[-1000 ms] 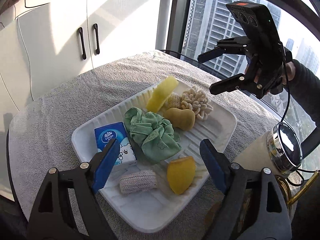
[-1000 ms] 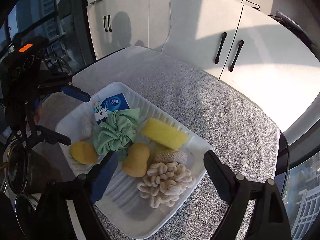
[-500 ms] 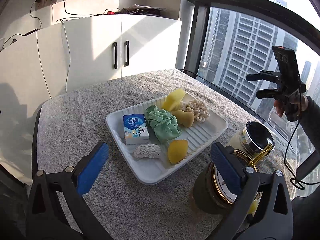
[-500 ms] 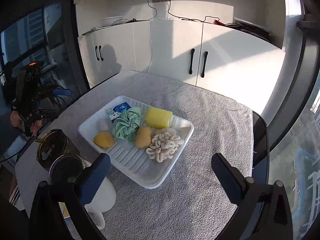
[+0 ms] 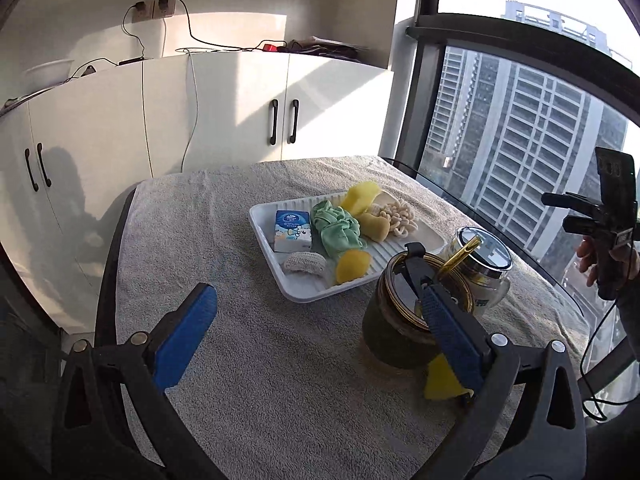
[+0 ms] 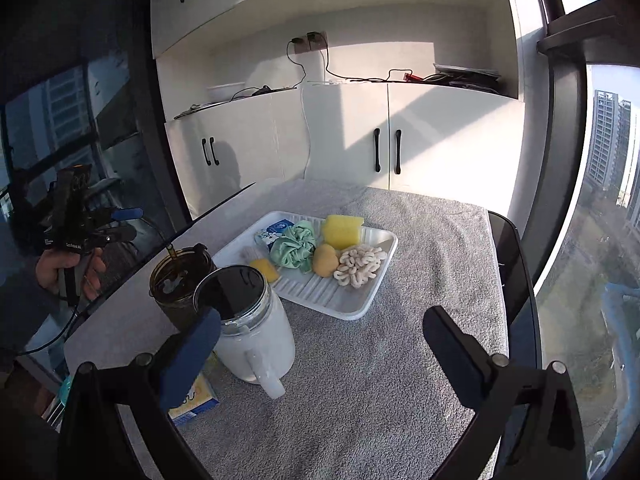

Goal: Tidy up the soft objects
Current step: 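Move both tools back toward the remaining items by the mug, then close the left tool on the yellow sponge block while the right tool reaches the small tissue pack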

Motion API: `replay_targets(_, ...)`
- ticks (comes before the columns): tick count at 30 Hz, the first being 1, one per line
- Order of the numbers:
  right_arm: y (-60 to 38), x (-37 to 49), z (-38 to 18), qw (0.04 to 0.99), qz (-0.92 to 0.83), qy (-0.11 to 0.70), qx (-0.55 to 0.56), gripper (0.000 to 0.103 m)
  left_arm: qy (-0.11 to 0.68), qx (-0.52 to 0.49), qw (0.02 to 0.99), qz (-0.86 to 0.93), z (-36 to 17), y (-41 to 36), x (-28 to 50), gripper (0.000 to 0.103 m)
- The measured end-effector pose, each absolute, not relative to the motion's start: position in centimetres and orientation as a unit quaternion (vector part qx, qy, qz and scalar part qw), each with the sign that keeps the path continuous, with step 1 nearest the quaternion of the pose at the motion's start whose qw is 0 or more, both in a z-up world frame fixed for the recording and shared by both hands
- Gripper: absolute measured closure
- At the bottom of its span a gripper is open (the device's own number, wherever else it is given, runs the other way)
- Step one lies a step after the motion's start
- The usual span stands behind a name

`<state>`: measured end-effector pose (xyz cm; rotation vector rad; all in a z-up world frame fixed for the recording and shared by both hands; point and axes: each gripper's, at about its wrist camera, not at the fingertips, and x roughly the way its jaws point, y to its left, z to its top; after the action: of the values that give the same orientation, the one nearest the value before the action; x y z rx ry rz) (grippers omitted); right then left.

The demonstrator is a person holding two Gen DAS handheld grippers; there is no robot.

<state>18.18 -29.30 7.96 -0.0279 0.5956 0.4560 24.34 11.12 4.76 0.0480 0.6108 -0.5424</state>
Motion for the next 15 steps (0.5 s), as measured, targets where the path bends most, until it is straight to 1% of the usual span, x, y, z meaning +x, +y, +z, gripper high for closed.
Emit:
replay_targets(7, -26.4, 14.4, 5.7, 0.929, 0.224, 0.295, 0.012, 0.000, 0.293, 0.041, 0.916, -0.271, 3.3, 8.9, 18.9, 0.000)
replay_targets(15, -22.8, 10.2, 1.0, 0.921, 0.210, 0.324, 0.049, 0.000, 0.302, 0.072, 0.900, -0.304, 0.4, 4.3, 14.9, 0.000)
